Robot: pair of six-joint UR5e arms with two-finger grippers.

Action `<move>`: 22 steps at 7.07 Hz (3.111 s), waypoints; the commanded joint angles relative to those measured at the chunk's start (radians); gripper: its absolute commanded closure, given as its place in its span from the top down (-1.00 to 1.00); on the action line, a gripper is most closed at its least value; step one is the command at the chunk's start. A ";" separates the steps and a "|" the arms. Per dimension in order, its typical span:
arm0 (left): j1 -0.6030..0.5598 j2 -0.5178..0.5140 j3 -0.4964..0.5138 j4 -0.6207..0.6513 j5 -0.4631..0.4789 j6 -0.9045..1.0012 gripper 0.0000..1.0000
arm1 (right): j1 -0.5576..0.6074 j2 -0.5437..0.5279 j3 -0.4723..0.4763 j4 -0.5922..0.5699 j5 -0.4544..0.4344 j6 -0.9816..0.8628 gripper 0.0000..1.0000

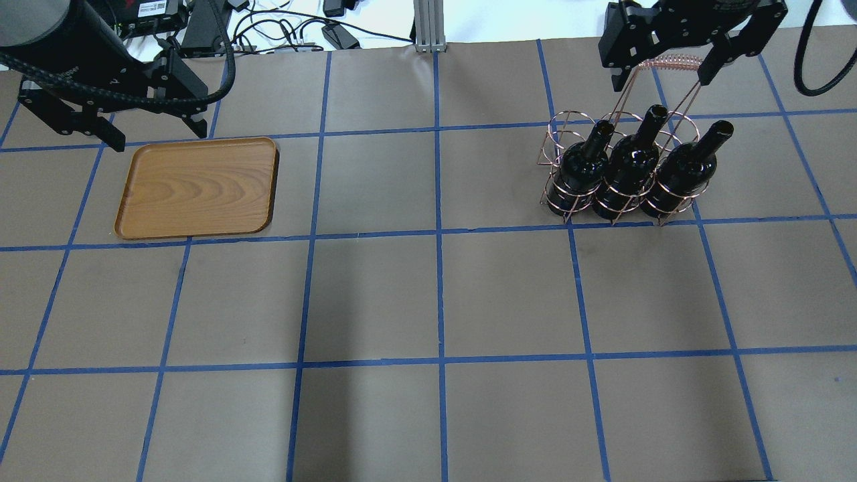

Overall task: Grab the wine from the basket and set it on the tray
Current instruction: 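Lower the right gripper over the middle bottle in the wire rack, then close the right gripper on the middle wine bottle's neck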

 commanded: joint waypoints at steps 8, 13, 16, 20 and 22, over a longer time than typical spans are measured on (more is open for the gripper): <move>-0.001 -0.002 0.000 0.000 -0.002 0.000 1.00 | -0.138 0.130 0.155 -0.245 -0.008 -0.179 0.98; -0.001 0.000 0.000 0.000 -0.002 0.000 1.00 | -0.126 0.202 0.158 -0.331 -0.003 -0.161 0.95; -0.001 0.000 0.000 -0.002 -0.002 0.000 1.00 | -0.126 0.221 0.160 -0.311 -0.001 -0.155 0.53; -0.001 0.000 0.000 -0.002 -0.002 0.000 1.00 | -0.126 0.221 0.155 -0.313 0.002 -0.162 0.07; 0.000 0.000 0.000 -0.002 -0.002 0.000 1.00 | -0.126 0.218 0.158 -0.311 0.008 -0.159 0.14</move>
